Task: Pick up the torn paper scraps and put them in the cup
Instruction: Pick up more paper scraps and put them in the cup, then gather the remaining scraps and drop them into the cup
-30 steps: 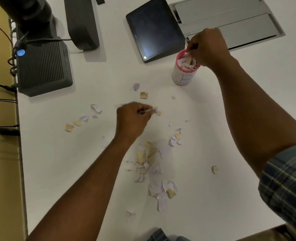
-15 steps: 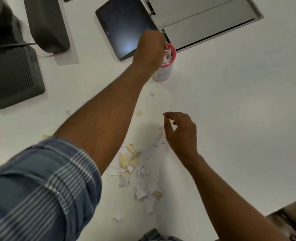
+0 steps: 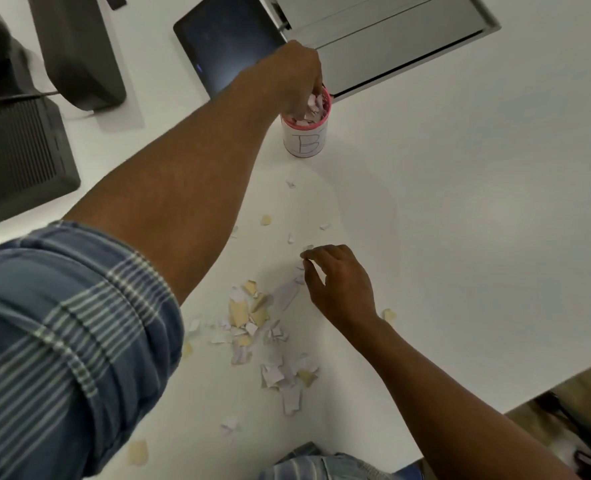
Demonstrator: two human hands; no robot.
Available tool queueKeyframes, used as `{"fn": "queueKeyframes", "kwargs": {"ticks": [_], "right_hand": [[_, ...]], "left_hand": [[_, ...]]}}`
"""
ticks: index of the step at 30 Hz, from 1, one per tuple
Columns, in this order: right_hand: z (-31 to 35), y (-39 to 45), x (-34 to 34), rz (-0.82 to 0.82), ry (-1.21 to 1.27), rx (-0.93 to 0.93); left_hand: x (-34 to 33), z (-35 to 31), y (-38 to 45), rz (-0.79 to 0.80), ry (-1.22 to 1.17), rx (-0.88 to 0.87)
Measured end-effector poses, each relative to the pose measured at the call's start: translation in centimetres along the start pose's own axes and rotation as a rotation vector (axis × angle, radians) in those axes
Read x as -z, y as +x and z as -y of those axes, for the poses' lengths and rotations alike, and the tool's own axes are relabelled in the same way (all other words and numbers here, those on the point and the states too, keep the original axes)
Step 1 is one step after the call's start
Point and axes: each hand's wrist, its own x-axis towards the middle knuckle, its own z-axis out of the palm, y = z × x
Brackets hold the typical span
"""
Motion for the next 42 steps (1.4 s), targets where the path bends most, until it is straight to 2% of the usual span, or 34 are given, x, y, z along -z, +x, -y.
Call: {"fn": "queueKeyframes", "kwargs": {"ticks": [4, 8, 10, 13, 18, 22, 25, 30, 35, 38, 42], "right_hand": [[0.6, -1.3, 0.3, 0.048, 0.028, -0.011], [0.0, -3.3, 1.2, 0.115, -0.005, -0.011], [-0.4, -4.5, 1.5, 0.125, -0.034, -0.032], [-0.3, -6.4, 1.5, 0.175, -0.058, -0.035], [0.8, -10.0, 0.9, 0.317, -0.16, 0.149], [1.0, -12.5, 0.9, 0.346, -0.21, 0.188], [-0.2, -13.2, 1.6, 0.256, -0.188, 0.082], [-3.9, -12.6, 3.7, 0.044, -0.114, -0.305], [-6.0, -11.6, 4.1, 0.136, -0.169, -0.434], [-5.0, -11.5, 3.0, 0.206, -0.206, -0.389], [-1.9, -12.0, 0.7, 0.325, -0.196, -0.267]], "left_hand": [[0.8, 0.3, -4.0, -0.128, -0.01, -0.002], [-1.9, 0.5, -11.4, -0.366, -0.24, 0.098], [-4.4, 0.7, -16.2, -0.4, -0.304, 0.101], [-8.6, 0.6, -22.7, -0.35, -0.349, 0.158], [-14.5, -0.2, -32.5, -0.257, -0.373, 0.287], [-18.0, -1.0, -39.1, -0.236, -0.453, 0.434], [-20.2, -0.9, -43.2, -0.227, -0.463, 0.537], [-22.8, 0.9, -47.9, -0.213, -0.441, 0.804], [-24.1, 1.5, -48.9, -0.062, -0.541, 1.109], [-24.4, 0.4, -48.0, -0.082, -0.558, 1.133], [-24.3, -2.2, -45.5, -0.102, -0.599, 1.017]]}}
